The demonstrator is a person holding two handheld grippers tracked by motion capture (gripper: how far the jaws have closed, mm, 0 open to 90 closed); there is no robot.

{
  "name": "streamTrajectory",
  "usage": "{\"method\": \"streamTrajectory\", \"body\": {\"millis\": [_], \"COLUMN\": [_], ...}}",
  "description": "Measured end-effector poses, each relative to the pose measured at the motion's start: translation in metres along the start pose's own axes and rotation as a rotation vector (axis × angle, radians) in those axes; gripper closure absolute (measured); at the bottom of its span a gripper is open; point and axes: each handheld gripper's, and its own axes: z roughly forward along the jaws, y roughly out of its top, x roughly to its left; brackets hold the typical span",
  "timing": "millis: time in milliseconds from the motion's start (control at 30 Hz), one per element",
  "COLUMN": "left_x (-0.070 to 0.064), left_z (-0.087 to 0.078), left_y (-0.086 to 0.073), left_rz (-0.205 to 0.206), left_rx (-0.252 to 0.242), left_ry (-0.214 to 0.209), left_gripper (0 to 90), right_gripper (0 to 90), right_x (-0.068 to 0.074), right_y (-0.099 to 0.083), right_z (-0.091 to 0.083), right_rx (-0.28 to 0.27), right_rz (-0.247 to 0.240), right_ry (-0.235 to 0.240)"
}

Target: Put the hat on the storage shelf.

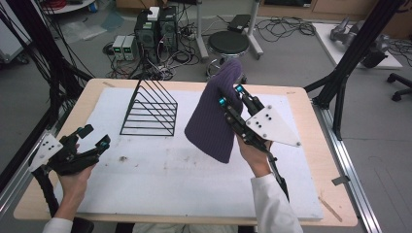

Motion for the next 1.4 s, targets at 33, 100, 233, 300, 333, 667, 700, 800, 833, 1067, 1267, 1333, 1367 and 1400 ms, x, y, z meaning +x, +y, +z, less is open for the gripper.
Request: {"method": "streamTrajectory", "body": {"millis": [33, 100, 233, 300, 333, 667, 700, 800, 833, 1067, 1267, 1333, 1367, 1400], "left_x": [-0.001, -0.001, -0.006, -0.012, -0.017, -0.048, -0.048, -0.048, -0.049, -0.049, -0.065, -0.070, -0.071, -0.072], "left_z": [0.002, 0.005, 0.018, 0.027, 0.032, 0.062, 0.063, 0.069, 0.071, 0.080, 0.094, 0.099, 0.101, 0.102], "left_y": [0.002, 0.007, 0.015, 0.018, 0.019, 0.024, 0.024, 0.025, 0.027, 0.046, 0.032, 0.028, 0.026, 0.025], "left_rz": [-0.003, -0.003, -0.015, -0.006, 0.003, -0.033, -0.054, -0.070, -0.064, -0.065, -0.080, -0.093, -0.103, -0.112], "left_rx": [-0.007, -0.016, 0.001, 0.015, 0.020, 0.018, 0.012, 0.033, 0.045, 0.054, 0.114, 0.120, 0.116, 0.113], "left_ry": [-0.005, -0.012, -0.064, -0.098, -0.113, -0.224, -0.230, -0.241, -0.247, -0.318, -0.388, -0.403, -0.410, -0.415], "left_gripper": [24.8, 24.8, 24.8, 24.8, 24.8, 26.3, 27.3, 27.4, 27.3, 26.0, 26.1, 26.2, 26.1, 26.3], "right_gripper": [74.3, 74.3, 74.2, 74.0, 74.0, 73.9, 73.9, 73.9, 73.8, 73.8, 73.8, 73.8, 73.8, 73.8], "right_x": [0.001, 0.002, 0.005, 0.005, 0.006, 0.017, 0.018, 0.022, 0.023, 0.028, 0.029, 0.030, 0.031, 0.032], "right_y": [0.000, 0.001, 0.002, 0.002, 0.002, 0.003, 0.003, 0.004, 0.005, 0.004, 0.002, 0.002, 0.002, 0.002], "right_z": [0.000, 0.000, 0.000, 0.001, 0.002, 0.007, 0.008, 0.011, 0.012, 0.017, 0.020, 0.022, 0.022, 0.023], "right_rx": [-0.001, -0.003, -0.011, -0.014, -0.018, -0.034, -0.040, -0.049, -0.050, -0.059, -0.052, -0.053, -0.054, -0.055], "right_rz": [-0.001, 0.001, 0.015, 0.015, 0.014, 0.009, 0.007, 0.011, 0.015, 0.014, 0.021, 0.020, 0.016, 0.020], "right_ry": [0.004, 0.013, 0.032, 0.045, 0.052, 0.115, 0.120, 0.134, 0.140, 0.161, 0.167, 0.174, 0.177, 0.183]}}
